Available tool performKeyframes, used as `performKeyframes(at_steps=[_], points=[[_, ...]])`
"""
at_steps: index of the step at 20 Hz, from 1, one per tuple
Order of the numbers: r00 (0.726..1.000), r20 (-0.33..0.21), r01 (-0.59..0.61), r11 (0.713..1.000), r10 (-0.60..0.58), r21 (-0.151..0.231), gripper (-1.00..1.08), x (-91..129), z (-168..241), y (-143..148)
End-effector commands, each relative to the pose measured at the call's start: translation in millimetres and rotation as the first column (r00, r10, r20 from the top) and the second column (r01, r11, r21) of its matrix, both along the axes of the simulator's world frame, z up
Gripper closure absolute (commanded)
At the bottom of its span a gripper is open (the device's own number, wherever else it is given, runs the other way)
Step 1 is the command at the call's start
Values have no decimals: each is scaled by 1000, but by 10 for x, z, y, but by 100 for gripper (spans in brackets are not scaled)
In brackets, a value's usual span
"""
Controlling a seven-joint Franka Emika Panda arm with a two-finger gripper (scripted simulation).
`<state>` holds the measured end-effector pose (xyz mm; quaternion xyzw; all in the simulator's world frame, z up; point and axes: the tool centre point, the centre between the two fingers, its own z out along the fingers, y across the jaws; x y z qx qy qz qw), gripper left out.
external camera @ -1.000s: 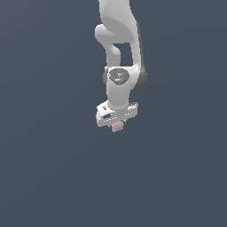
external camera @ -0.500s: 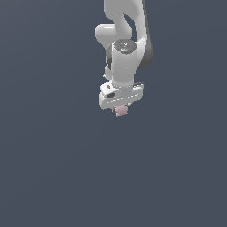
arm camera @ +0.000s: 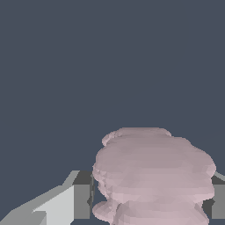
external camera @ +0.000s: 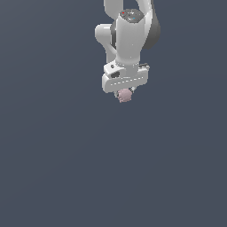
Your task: Pick up the object and move it to a goal position.
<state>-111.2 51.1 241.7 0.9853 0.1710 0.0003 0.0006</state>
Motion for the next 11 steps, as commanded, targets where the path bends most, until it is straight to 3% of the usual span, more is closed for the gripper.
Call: performKeyframes(at_steps=[1, 11], points=[[1000, -1, 0, 1000, 0, 0, 108, -64, 113, 27], [1000, -1, 0, 1000, 0, 1, 108, -141, 291, 70]])
